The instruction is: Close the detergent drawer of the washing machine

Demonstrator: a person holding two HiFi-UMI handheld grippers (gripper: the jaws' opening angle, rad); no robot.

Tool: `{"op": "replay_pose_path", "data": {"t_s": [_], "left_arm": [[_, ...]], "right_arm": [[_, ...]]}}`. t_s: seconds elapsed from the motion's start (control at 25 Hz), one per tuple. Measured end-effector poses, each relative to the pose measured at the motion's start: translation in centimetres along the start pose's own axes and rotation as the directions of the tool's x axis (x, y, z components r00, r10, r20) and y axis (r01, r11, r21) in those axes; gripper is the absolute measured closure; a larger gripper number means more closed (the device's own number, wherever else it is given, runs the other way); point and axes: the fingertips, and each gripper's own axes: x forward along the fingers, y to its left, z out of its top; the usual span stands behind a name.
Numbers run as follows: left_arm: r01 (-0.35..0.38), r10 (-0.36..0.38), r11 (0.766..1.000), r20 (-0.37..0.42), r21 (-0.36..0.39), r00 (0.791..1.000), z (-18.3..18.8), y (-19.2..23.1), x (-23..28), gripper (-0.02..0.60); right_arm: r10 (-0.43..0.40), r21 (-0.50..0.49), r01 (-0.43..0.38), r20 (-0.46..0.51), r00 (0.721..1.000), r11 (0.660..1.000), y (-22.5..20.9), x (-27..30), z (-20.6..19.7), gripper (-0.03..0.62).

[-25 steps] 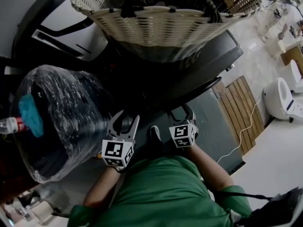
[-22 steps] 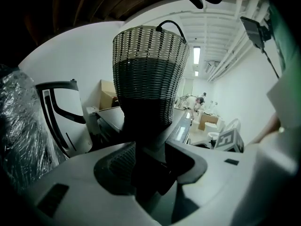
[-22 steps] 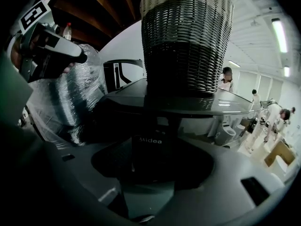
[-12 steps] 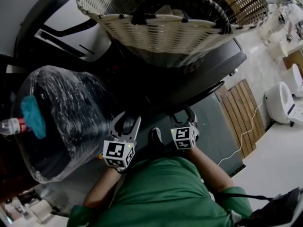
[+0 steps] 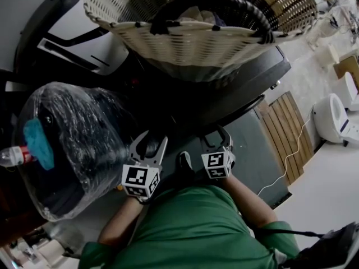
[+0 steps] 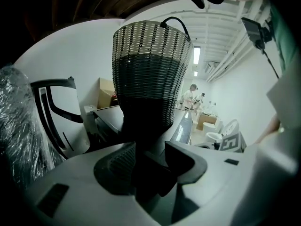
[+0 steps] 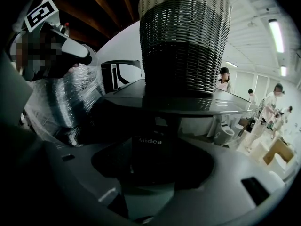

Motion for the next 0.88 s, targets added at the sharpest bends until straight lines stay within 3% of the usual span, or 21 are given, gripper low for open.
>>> {"op": "replay_pose_path", "data": {"t_s": [0.88], "left_arm": [[-0.002, 0.002, 1.000, -0.003, -0.003, 1.000, 0.7, 0.5, 1.2, 0.376]], "right_arm": [[-0.009, -0.008, 0.009, -0.005, 1.000, 1.000, -0.1, 0.5, 0.4, 0.309]]}}
